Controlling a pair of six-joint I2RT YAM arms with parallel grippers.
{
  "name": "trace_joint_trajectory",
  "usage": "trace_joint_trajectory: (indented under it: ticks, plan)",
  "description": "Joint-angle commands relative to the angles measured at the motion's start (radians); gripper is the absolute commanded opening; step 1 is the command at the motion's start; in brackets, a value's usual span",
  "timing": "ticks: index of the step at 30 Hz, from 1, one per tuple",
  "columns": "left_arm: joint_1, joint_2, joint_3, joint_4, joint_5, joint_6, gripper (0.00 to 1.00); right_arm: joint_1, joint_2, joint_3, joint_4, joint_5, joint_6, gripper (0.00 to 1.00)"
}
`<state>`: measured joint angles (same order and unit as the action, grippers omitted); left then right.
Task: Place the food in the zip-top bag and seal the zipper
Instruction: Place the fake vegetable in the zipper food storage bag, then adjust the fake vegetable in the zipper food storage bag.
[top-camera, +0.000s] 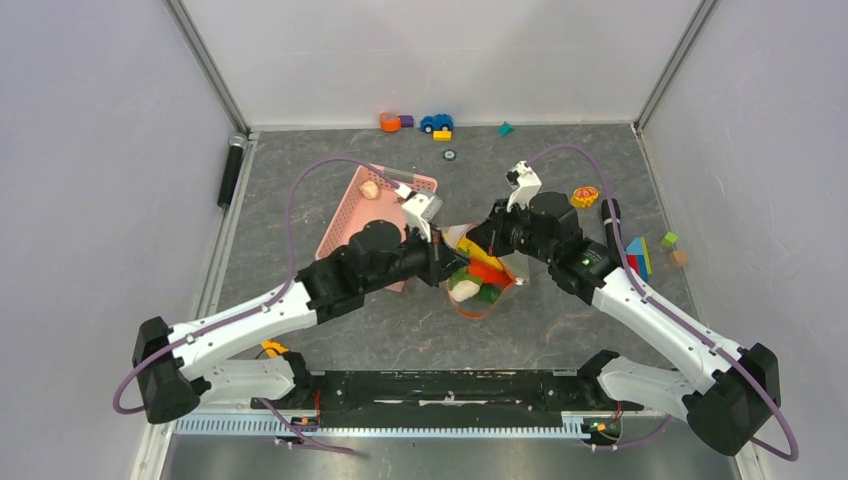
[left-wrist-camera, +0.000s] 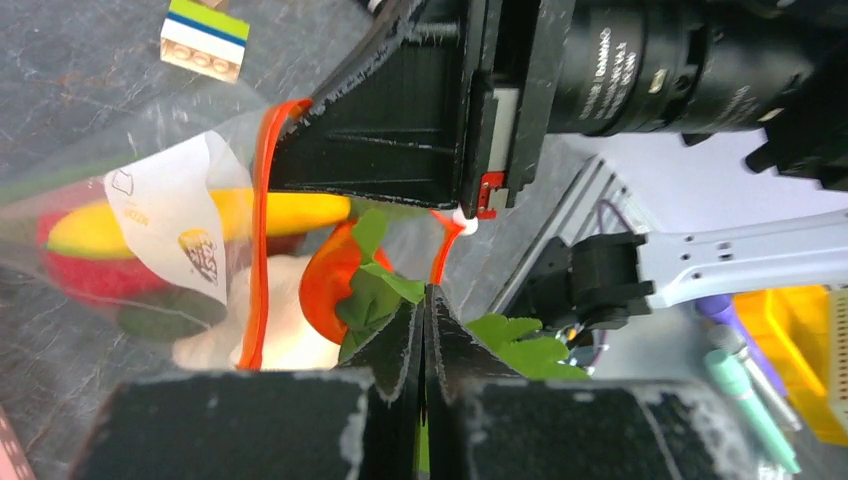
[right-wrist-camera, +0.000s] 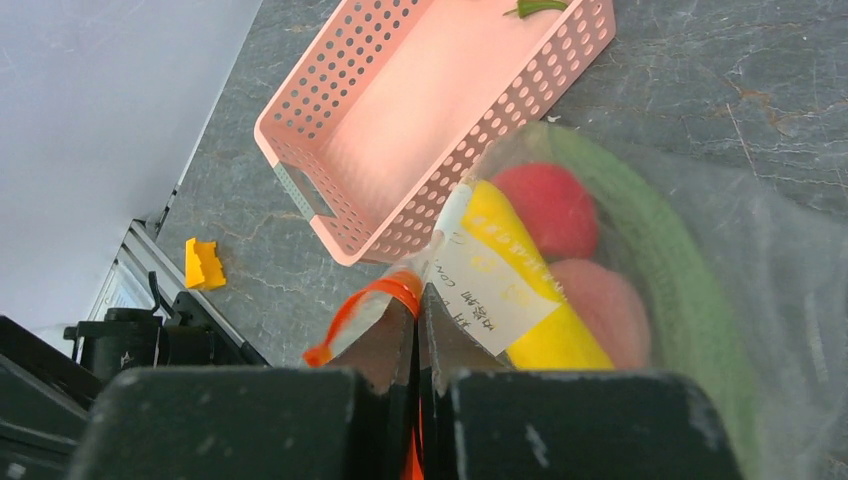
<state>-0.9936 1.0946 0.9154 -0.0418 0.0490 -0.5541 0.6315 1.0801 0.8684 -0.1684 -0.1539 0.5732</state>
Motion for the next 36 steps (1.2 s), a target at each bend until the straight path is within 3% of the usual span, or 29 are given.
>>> trace_joint_trajectory:
  ticks: [1,6,11,15,21,25,30,33,36]
  plan:
    - [-0.054,0.069,0.07,-0.075,-0.154,0.097,0.02,-0.006,-0.025,0.012,0.119,-0.043,0.022,0.0]
    - [-0.107,0.181,0.13,-0.132,-0.323,0.087,0.02,-0.005,-0.037,-0.001,0.153,-0.096,0.041,0.0]
    - [-0.175,0.296,0.218,-0.224,-0.579,0.088,0.02,-0.006,-0.038,-0.002,0.161,-0.131,0.044,0.0]
    - [-0.178,0.35,0.27,-0.297,-0.635,0.07,0.02,-0.006,-0.045,-0.005,0.158,-0.125,0.041,0.0]
    - [-0.179,0.294,0.269,-0.313,-0.585,0.077,0.25,-0.007,-0.048,-0.005,0.131,-0.084,0.012,0.0]
    - [-0.179,0.209,0.24,-0.281,-0.518,0.094,0.5,-0.01,-0.054,-0.008,0.101,-0.018,-0.002,0.0]
    - [-0.178,0.094,0.197,-0.247,-0.443,0.1,0.73,-0.014,-0.081,-0.024,0.083,0.048,-0.006,0.0]
    - [-0.178,0.04,0.176,-0.246,-0.431,0.096,0.95,-0.015,-0.104,-0.042,0.076,0.087,-0.004,0.0]
    - [-0.178,0.002,0.157,-0.275,-0.472,0.073,1.0,-0.016,-0.127,-0.064,0.075,0.112,-0.003,0.0]
